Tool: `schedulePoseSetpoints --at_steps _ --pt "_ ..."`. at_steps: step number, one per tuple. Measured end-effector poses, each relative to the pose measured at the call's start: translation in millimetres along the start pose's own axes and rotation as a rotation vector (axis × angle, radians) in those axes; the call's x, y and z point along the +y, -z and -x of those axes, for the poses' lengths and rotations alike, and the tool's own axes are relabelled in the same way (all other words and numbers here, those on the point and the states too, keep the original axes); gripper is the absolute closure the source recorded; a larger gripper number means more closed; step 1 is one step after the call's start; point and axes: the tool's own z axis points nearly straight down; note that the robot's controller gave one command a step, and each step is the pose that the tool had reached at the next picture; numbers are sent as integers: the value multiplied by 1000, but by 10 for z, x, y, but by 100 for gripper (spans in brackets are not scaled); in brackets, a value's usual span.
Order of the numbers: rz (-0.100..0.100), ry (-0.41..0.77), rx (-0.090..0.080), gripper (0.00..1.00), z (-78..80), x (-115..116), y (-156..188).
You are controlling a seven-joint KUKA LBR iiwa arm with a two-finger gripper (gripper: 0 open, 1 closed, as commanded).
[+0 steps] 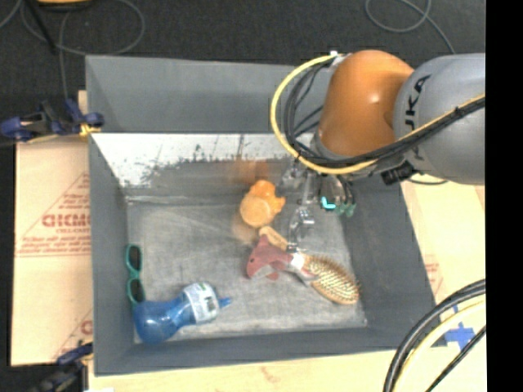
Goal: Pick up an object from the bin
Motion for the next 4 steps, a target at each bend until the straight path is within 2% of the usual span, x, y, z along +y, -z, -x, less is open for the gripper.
schedulePoseSetpoints --at_steps 1,2,3,4 --pt "0 0 -8 0 17 0 47" --pt "0 -19 -14 0 -46 56 -452" --pt "0 -22 -8 100 -64 61 -575" --pt "0 -21 -4 0 -72 62 -578"
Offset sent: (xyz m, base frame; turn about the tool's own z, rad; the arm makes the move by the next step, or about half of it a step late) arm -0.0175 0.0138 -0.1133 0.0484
